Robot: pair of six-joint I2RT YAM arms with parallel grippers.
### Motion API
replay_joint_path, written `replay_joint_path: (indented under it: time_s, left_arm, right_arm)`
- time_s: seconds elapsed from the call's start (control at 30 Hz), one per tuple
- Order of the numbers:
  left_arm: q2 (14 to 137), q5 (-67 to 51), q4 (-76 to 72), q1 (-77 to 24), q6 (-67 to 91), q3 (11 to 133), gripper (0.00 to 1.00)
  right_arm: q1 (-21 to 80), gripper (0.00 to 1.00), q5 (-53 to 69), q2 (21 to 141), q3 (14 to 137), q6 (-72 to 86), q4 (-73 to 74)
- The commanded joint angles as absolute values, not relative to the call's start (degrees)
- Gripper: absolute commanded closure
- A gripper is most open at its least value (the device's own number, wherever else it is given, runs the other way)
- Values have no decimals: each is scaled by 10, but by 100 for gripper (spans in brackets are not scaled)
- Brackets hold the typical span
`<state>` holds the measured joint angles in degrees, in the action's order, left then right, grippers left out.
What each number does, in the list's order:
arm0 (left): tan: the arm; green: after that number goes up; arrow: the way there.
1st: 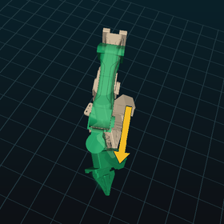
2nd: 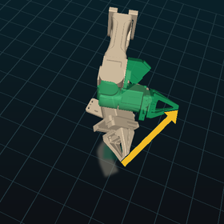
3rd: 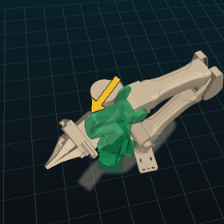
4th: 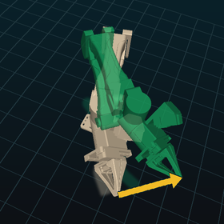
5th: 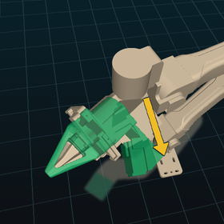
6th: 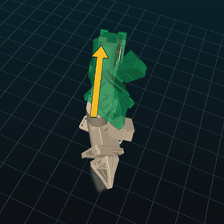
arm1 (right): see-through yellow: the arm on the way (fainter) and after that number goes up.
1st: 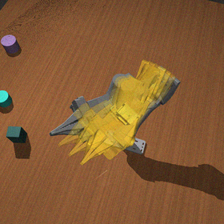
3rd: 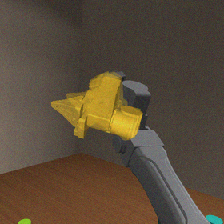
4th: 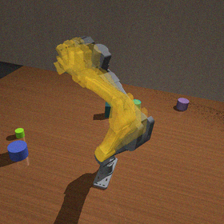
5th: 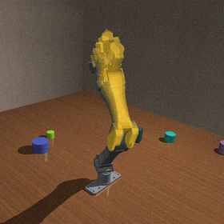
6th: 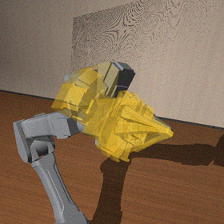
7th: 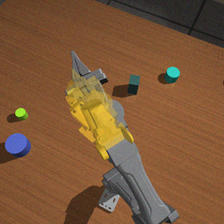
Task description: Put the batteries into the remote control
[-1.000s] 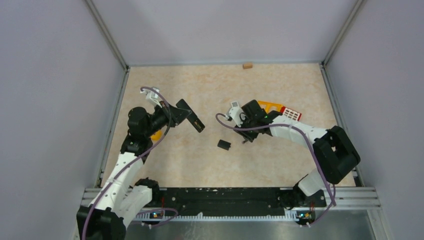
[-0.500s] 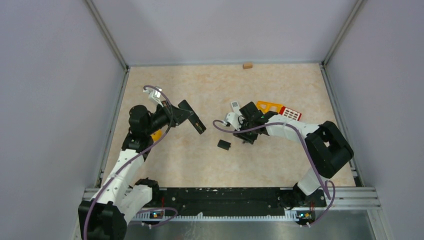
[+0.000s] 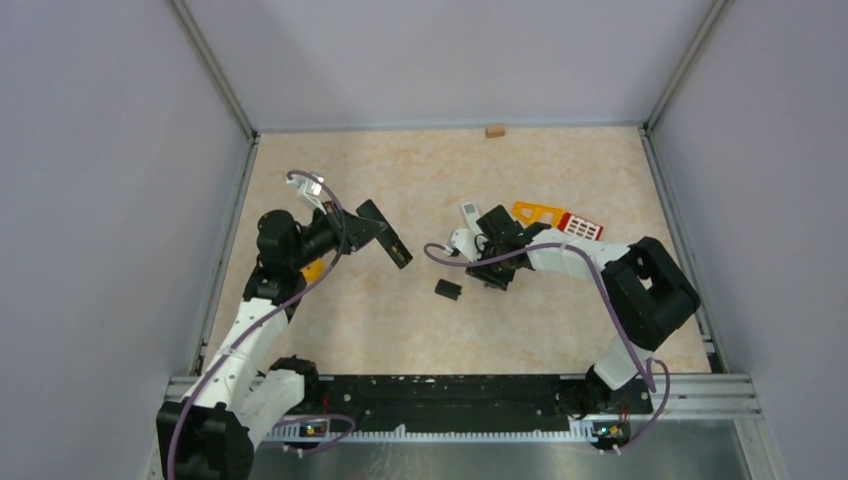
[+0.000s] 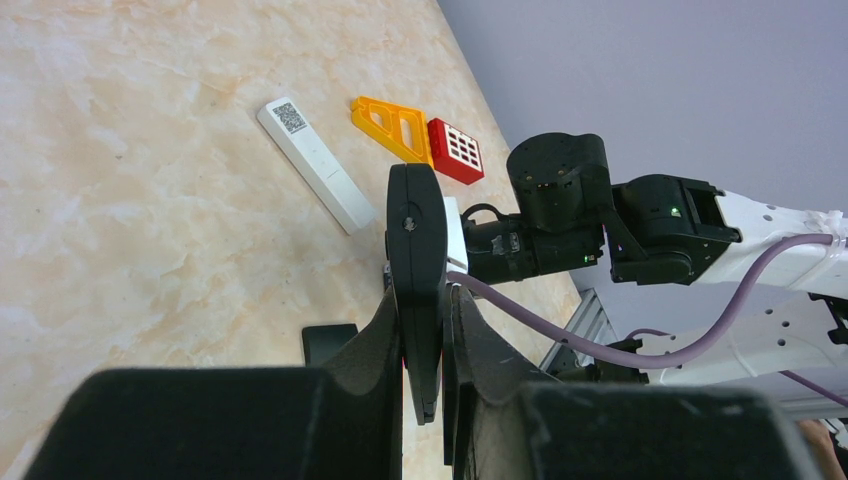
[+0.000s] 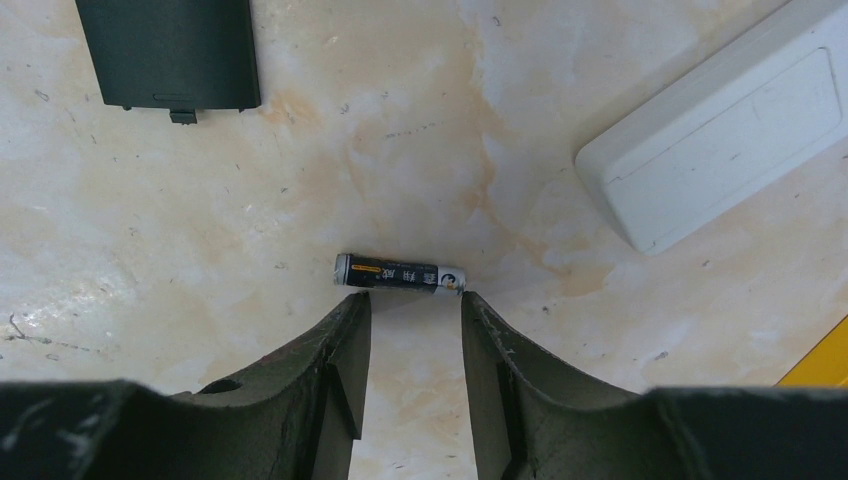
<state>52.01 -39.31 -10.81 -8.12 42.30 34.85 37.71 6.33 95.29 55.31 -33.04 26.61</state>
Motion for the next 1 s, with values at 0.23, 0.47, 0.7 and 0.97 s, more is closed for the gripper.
replay_joint_path:
  time_s: [0.23,0.47,0.7,0.97]
  left_arm:
    - [505,-404,-150,-76,427,370,100]
    - [503,-402,-148,-76,427,371,100]
    - [499,-394,-141,-74,424,372,100]
    - [457,-332,-96,-64,405,382,100]
  right_arm:
    - [379,66,100,974,576,-336,271]
    - [379,84,66,972,587,-291,261]
    - [379,70,65,931,576,-259,236]
    - [400,58,52,890,564,-344,244]
